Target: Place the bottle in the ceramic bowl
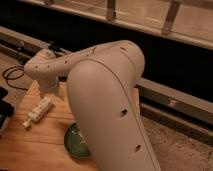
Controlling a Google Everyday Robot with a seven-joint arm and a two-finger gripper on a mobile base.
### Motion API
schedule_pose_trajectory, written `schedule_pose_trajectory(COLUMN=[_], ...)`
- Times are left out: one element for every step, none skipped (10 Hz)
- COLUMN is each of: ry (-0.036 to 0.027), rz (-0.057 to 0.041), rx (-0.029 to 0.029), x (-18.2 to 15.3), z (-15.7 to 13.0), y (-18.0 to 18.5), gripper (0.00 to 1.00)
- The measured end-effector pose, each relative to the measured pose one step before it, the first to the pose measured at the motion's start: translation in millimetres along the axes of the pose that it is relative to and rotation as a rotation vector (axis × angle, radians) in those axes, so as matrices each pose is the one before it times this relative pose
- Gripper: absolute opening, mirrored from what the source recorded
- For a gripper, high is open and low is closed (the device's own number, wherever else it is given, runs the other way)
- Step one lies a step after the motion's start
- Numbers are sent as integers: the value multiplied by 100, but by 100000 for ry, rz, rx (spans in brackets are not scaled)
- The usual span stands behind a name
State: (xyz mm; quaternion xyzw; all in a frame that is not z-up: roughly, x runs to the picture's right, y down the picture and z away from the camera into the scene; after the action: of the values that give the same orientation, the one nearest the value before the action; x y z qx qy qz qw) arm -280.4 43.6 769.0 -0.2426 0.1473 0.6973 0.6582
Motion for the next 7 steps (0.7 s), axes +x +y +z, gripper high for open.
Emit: schedule_pose_trajectory(ry=[991,475,-128,235,793,289,1172], rz=[220,-108,-877,-2332,-3453,-1547,-2410], rx=[-838,-2285,-3682,-1330,-916,-3,-640], x=[-56,-291,-609,-183,-126,-606,-727], z=[150,202,36,222,523,477,972], y=[-83,-6,277,1185,2123,1020,2157], gripper=[65,65,65,65,65,65,65])
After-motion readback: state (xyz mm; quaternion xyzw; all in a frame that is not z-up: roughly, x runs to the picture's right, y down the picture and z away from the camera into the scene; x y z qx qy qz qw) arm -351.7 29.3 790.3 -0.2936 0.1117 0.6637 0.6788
